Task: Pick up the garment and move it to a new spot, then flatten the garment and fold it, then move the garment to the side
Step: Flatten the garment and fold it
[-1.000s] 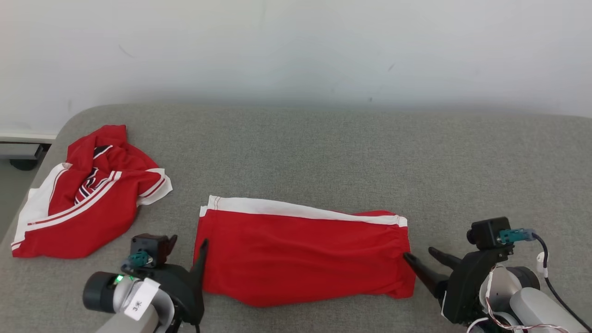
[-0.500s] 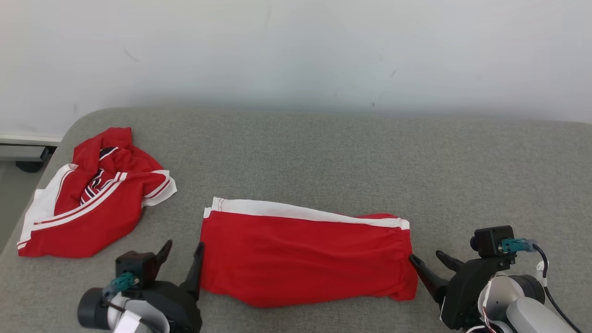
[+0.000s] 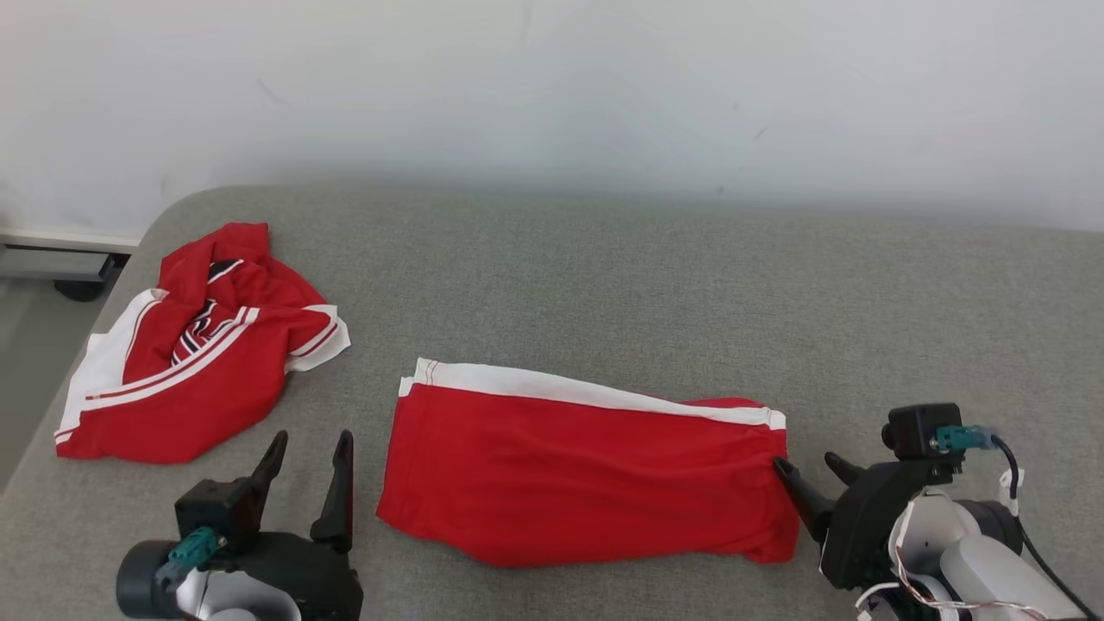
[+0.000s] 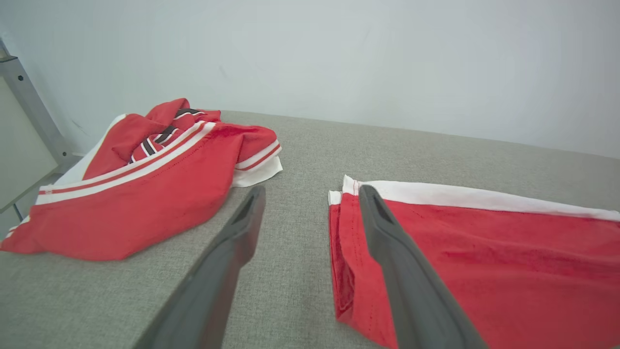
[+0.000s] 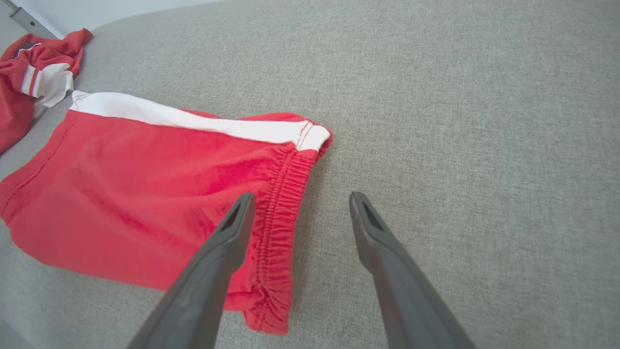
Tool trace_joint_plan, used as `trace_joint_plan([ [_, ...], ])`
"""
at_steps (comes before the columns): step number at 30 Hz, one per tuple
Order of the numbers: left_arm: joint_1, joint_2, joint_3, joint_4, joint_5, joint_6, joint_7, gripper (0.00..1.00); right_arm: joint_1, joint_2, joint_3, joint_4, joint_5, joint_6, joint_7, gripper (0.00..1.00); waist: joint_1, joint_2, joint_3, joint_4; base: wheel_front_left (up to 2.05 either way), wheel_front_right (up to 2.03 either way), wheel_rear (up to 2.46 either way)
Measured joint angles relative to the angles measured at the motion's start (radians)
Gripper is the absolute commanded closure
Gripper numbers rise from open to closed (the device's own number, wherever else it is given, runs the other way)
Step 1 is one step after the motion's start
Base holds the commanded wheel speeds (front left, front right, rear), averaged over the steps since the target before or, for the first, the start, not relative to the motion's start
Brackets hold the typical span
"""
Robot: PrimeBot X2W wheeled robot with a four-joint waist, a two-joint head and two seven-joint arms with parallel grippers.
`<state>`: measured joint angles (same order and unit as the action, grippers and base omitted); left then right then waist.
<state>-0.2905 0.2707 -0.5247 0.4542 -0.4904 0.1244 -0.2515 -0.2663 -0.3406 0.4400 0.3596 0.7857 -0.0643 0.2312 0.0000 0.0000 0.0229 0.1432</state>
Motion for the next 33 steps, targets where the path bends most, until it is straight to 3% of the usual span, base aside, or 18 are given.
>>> trace_joint_plan([
  [20, 0.083, -0.105, 0.13, -0.18, 0.213, 0.0, -0.001, 0.0, -0.119, 0.023, 0.071, 0.155, 0.003, -0.014, 0.218, 0.0, 0.0, 0.0, 0.044, 0.065, 0.0, 0.0, 0.0],
  [21, 0.088, -0.107, 0.13, -0.18, 0.217, 0.0, -0.002, 0.0, -0.121, 0.023, 0.071, 0.157, 0.005, -0.013, 0.219, 0.5, 0.0, 0.0, 0.043, 0.067, 0.0, 0.0, 0.0],
  [22, 0.093, -0.109, 0.135, -0.185, 0.22, 0.0, -0.002, 0.0, -0.124, 0.023, 0.074, 0.159, 0.005, -0.009, 0.224, 0.89, 0.0, 0.0, 0.043, 0.068, 0.0, 0.0, 0.0],
  [23, 0.1, -0.11, 0.141, -0.189, 0.223, 0.0, -0.002, 0.0, -0.131, 0.025, 0.076, 0.161, 0.005, -0.006, 0.229, 1.0, 0.0, 0.0, 0.042, 0.068, 0.0, 0.0, 0.0],
  [33, 0.129, -0.118, 0.162, -0.212, 0.244, 0.0, 0.007, 0.0, -0.16, 0.008, 0.074, 0.192, 0.006, 0.021, 0.254, 1.0, 0.0, 0.0001, 0.03, 0.053, 0.0, 0.0, 0.0],
])
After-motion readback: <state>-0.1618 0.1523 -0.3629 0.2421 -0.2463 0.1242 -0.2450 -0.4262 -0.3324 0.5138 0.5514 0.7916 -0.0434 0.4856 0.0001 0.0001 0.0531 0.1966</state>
